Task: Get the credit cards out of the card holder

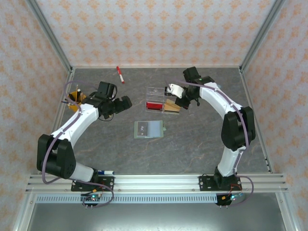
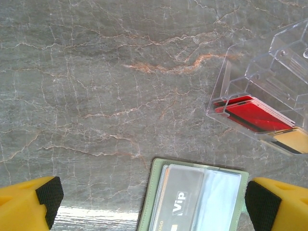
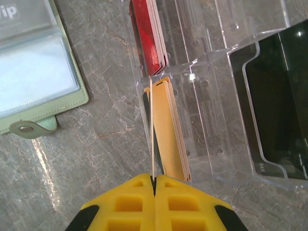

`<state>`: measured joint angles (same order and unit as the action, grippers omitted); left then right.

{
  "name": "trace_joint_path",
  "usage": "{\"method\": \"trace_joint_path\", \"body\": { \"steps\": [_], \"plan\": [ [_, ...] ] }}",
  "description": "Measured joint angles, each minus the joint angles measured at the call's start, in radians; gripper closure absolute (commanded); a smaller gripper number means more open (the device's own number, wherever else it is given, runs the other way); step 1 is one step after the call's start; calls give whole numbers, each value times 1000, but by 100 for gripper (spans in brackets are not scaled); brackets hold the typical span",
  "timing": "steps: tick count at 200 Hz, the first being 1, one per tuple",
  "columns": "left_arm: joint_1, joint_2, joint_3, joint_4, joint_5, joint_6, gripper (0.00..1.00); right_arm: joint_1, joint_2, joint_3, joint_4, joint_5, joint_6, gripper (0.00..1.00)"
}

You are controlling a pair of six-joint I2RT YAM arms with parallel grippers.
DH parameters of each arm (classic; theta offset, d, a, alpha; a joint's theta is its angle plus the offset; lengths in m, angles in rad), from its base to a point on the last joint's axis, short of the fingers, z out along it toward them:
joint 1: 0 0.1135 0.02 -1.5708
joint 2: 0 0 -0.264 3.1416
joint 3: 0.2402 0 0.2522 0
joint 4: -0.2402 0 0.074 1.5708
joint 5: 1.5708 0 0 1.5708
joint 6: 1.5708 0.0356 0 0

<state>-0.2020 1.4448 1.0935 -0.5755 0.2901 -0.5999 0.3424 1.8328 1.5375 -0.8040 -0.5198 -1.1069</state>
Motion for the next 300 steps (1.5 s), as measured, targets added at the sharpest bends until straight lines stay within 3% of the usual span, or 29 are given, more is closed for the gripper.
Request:
{"method": "trace_joint_path", "body": {
  "steps": [109,300],
  "plan": [
    [0,50,39,8,43,0,0,2,141,146,-85,64,-196,100],
    [0,85,39,8,69,4,0,27,216,195,-97,78,-203,96]
  ]
}}
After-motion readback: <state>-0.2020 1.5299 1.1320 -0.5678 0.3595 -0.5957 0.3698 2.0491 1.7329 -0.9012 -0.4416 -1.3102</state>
